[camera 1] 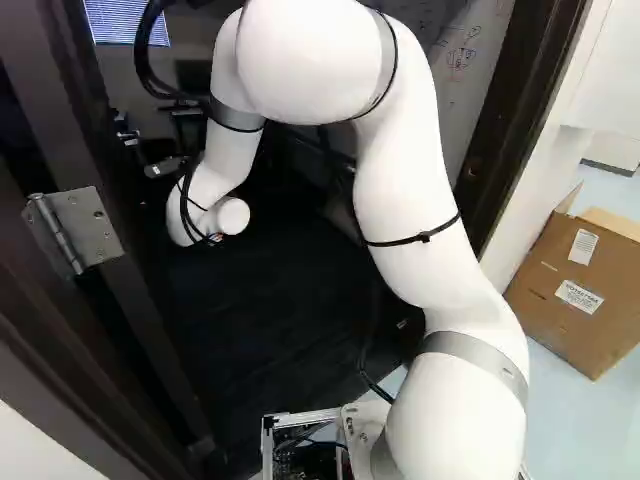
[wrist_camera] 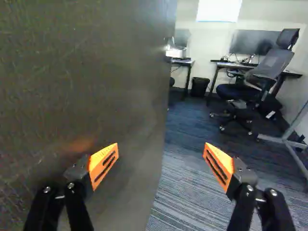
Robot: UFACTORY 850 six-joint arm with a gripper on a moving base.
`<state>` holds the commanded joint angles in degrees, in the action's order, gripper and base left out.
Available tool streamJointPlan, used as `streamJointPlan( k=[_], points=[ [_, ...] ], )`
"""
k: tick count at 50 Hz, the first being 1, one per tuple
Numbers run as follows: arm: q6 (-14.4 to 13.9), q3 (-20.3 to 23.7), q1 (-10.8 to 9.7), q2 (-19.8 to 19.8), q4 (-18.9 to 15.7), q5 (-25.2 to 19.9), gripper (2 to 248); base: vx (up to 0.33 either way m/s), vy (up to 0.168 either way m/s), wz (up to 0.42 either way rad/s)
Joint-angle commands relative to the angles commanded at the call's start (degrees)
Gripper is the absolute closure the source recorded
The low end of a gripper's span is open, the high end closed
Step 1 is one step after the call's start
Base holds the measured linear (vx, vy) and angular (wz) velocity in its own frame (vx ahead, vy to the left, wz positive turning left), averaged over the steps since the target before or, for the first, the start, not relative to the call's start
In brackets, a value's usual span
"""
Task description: Open the door and move inside
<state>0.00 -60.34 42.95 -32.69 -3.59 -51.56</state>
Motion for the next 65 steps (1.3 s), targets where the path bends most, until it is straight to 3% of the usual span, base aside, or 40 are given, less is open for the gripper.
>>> streamJointPlan(
  k=[39, 65],
  points=[
    [0.0, -1.64, 0.8, -1.22, -1.47, 0.0, 3, 0.0, 0.0, 0.0],
    [0.0, 1.34, -0.47, 1.0, -0.69, 0.0, 3, 0.0, 0.0, 0.0]
  ],
)
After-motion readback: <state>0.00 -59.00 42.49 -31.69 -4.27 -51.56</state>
